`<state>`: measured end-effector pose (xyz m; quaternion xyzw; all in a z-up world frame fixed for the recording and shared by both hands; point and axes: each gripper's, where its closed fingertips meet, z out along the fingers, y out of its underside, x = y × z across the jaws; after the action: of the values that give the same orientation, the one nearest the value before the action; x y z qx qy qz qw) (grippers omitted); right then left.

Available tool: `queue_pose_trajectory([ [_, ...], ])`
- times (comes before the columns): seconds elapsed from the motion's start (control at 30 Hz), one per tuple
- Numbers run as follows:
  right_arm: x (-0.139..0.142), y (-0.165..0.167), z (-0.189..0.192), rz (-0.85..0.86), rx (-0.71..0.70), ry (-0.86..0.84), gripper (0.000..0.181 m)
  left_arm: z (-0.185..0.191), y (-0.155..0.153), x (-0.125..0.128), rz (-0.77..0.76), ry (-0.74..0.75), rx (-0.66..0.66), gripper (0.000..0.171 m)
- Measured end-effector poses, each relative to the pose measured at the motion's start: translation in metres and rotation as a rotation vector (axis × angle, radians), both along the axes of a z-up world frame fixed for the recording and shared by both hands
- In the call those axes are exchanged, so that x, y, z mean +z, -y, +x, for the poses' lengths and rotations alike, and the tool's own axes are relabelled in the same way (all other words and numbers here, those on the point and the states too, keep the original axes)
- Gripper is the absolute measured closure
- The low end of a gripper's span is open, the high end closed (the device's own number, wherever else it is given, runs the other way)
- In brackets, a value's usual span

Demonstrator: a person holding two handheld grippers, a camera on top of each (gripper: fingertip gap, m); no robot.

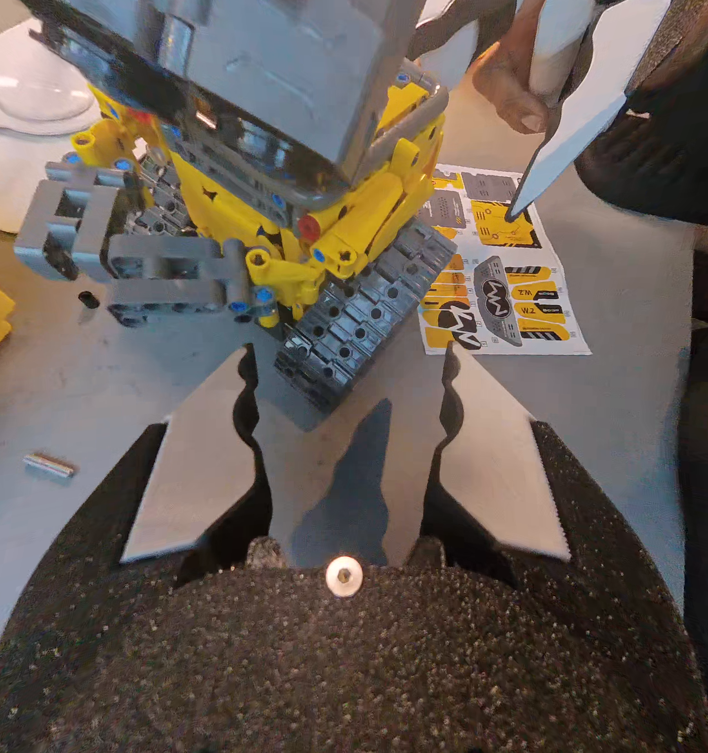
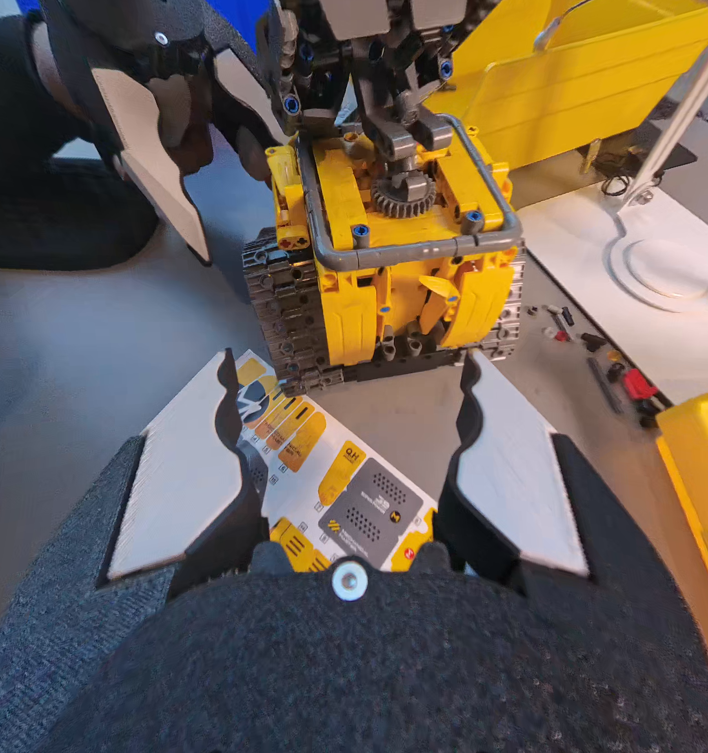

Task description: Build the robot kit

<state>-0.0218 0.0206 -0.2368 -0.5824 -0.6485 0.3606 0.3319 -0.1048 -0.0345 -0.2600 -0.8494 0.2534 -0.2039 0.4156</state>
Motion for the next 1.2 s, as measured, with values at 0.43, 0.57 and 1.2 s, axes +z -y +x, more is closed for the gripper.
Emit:
queue_pose_trajectory([
  [0.43,-0.016,-0.093,-0.016,0.050,-0.146,-0.034,0.133,0.023,-0.049,0.005,0.197,0.026,-0.055,0.121],
  [0.57,-0.018,-0.104,-0.020,0.045,-0.213,-0.068,0.146,0.012,-0.054,0.015,0.280,0.067,0.019,0.125],
  [1.2,0.031,-0.109,0.004,0.082,-0.209,-0.364,0.145,-0.049,-0.026,0.083,0.551,0.235,0.087,0.143],
])
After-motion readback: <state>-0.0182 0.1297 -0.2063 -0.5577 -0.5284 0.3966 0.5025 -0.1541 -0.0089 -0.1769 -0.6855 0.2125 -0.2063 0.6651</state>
